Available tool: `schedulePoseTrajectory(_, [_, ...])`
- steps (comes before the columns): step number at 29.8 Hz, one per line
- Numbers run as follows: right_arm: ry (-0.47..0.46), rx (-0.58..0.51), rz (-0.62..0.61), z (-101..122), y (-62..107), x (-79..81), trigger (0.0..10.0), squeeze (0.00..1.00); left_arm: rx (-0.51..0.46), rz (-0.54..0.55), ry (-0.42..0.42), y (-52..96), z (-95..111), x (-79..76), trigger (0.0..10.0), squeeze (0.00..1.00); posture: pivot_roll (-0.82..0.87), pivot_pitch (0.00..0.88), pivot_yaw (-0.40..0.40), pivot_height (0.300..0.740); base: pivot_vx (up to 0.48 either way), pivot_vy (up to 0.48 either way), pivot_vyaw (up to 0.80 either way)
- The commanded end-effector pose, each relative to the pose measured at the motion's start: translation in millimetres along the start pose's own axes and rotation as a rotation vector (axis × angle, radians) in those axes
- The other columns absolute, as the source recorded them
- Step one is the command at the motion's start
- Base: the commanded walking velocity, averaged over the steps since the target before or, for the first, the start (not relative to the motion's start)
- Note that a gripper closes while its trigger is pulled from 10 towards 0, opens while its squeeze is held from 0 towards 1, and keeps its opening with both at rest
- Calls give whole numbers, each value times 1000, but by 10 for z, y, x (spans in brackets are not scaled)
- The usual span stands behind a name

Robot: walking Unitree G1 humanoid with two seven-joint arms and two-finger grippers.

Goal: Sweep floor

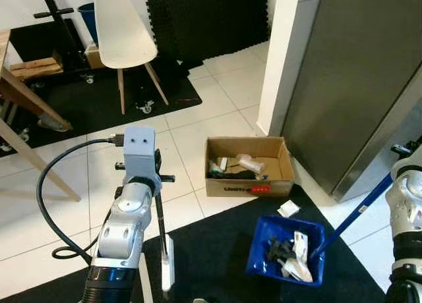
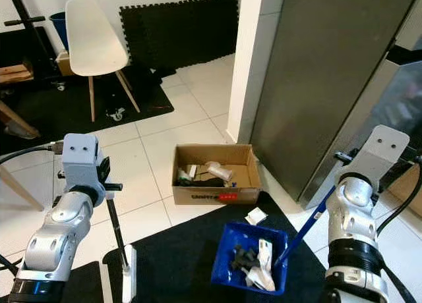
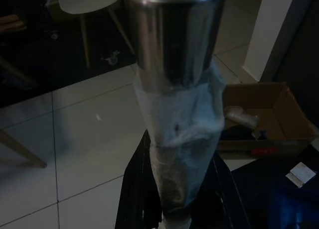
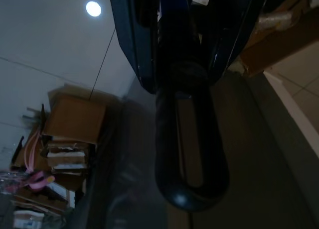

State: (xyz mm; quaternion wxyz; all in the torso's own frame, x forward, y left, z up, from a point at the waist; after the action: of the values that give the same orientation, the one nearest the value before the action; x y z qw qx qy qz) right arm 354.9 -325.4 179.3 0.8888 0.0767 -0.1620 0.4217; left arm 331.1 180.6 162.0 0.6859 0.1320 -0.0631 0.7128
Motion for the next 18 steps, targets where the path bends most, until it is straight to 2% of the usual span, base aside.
schedulePoseTrajectory(1, [-25, -38, -11, 125, -46, -15, 10000, 0, -20, 10, -17, 10, 48, 7, 10000, 0, 37, 95, 37, 740, 0, 0, 0])
schedulePoseTrajectory(13, [-30, -38, 1, 114, -57, 23, 10000, 0, -41, 17, -23, 15, 69, 18, 10000, 0, 40, 95, 35, 740, 0, 0, 0])
schedulePoseTrajectory(18, [-32, -35, 5, 100, -59, 31, 10000, 0, -48, 17, -25, 20, 74, 24, 10000, 0, 40, 96, 35, 740, 451, 0, 0])
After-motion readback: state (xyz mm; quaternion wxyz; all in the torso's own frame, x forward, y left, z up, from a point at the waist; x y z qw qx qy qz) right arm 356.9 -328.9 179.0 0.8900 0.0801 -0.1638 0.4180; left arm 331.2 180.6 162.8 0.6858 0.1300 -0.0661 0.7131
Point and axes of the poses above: a point about 5 cm out from each wrist's last joint towards the gripper, its own y axis pointing back from the gripper into the wrist, its own z axis along the axis of the wrist's last joint, x = y × z, the point moved 2 cm from there along -y, pointing out of the wrist towards the gripper, and after that the axes turned 11 degrees about -y, right-handed, at the moved point
